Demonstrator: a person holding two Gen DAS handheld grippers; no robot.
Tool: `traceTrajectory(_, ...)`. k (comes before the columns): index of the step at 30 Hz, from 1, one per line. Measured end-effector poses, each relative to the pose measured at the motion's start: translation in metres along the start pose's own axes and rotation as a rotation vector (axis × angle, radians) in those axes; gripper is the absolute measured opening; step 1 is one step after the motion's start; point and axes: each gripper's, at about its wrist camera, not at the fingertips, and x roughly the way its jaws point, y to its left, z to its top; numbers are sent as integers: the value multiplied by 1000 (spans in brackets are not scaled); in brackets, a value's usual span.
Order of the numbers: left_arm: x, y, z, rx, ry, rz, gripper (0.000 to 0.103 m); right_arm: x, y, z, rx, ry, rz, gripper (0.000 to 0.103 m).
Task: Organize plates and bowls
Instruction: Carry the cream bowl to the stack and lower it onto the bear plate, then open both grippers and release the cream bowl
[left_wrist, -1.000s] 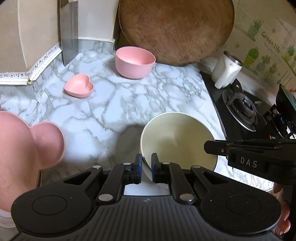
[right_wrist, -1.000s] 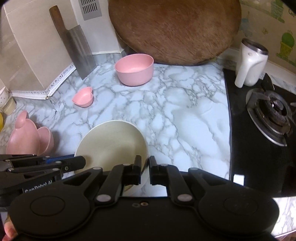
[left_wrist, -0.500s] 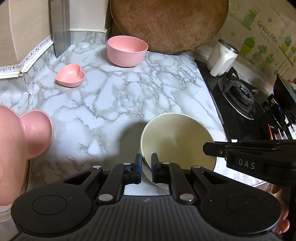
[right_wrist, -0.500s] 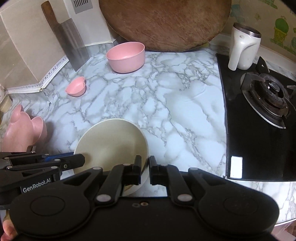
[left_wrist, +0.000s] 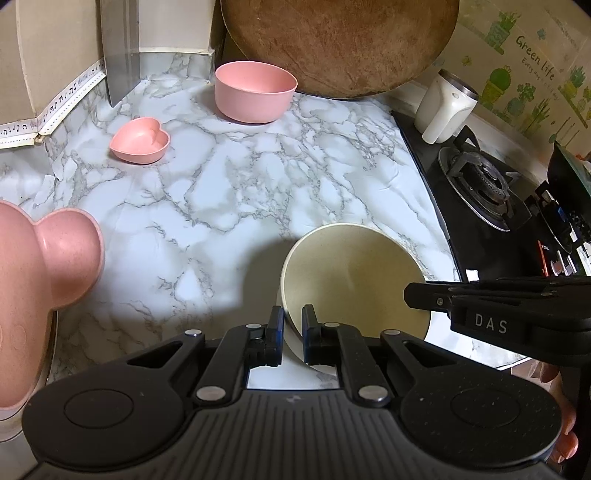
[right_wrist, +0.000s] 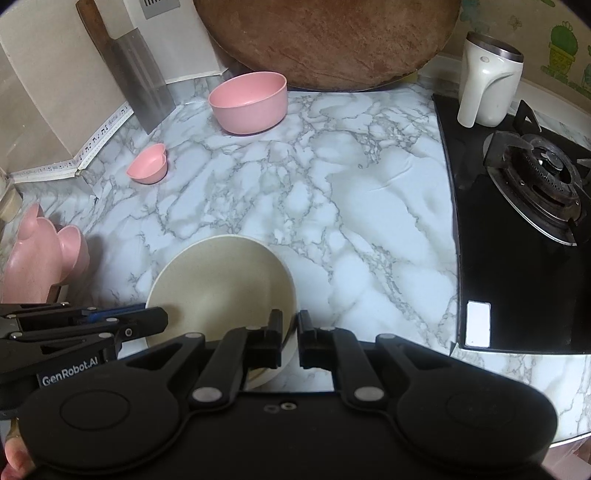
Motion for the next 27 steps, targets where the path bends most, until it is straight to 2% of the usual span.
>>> traceTrajectory(5,-1,-1,2,1,0,-4,9,2,-2,-1,22,11,17,14)
traceTrajectory(14,-3,2,0,-18,0,-20,9,-7,-3,-1,9,-22,9,20)
traceTrajectory(27,-25,1,3,-15,-73,-39,9,-27,2,7,-29,-74,35,25)
